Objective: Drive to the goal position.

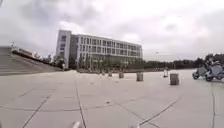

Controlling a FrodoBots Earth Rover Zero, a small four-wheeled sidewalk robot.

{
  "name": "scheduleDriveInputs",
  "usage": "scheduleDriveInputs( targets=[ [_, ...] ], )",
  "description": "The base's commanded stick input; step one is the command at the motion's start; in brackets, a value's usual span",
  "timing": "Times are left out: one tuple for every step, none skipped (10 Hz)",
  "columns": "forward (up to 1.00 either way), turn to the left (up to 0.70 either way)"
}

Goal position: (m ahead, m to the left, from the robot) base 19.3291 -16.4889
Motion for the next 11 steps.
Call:
scheduleDriveInputs(
  targets=[
    [0.7,-0.34],
    [0.7,-0.34],
    [0.7,-0.34],
    [0.7,-0.34],
    [0.7,-0.19],
    [0.7,-0.03],
    [0.7,0.0],
    [0.7,0.0],
    [0.7,0.0],
    [0.7,0.0],
    [0.7,0.0]
  ],
)
